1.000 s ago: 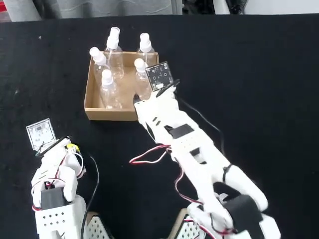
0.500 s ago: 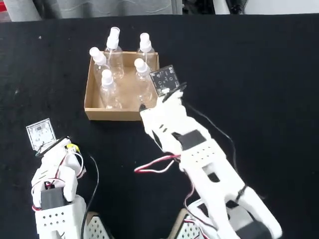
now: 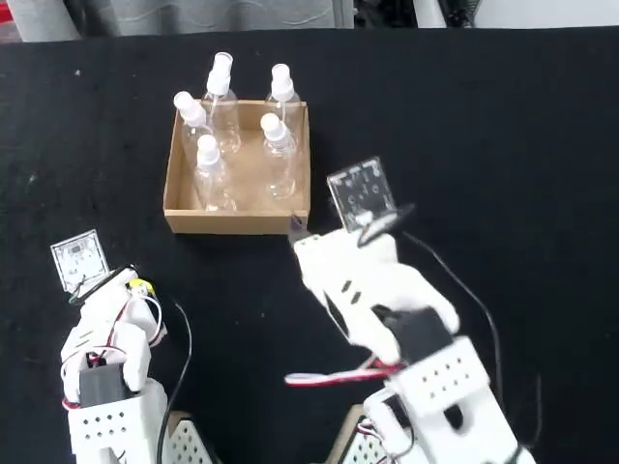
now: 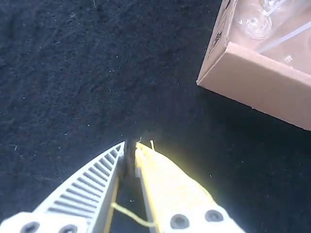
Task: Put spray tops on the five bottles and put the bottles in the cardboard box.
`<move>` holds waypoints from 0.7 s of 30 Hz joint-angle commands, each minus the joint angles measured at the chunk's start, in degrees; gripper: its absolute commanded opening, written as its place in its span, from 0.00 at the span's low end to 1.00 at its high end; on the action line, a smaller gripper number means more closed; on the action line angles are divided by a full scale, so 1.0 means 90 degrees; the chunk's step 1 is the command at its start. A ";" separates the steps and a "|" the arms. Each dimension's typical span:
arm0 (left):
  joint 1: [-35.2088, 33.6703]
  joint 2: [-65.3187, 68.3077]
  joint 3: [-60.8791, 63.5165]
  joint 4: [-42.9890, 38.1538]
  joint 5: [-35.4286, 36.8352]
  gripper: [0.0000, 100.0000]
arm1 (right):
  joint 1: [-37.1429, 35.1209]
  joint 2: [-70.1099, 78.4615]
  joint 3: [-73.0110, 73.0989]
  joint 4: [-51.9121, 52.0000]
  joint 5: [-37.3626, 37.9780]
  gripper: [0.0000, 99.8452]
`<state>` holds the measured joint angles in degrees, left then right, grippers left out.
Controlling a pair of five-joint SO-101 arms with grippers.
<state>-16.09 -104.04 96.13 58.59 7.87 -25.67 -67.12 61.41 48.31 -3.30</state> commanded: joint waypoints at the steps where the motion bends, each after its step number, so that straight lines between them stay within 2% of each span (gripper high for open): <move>1: -0.0063 -0.0010 0.0142 0.0039 -0.0029 0.03 | -0.0078 -0.0698 -0.0357 0.0518 0.0176 0.15; 8: -0.0063 -0.0010 0.0142 0.0039 -0.0029 0.03 | 0.0020 -0.1353 -0.0366 0.1280 0.0176 0.15; 14: -0.0054 -0.0010 0.0142 0.0039 -0.0029 0.03 | 0.0635 -0.1636 -0.0347 0.1582 0.0186 0.15; 21: -0.0054 -0.0010 0.0142 0.0039 -0.0029 0.03 | 0.0684 -0.2037 0.0210 0.1680 0.0371 0.15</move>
<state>-16.09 -104.04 96.13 58.59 7.87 -20.84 -83.03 62.37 63.25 -0.92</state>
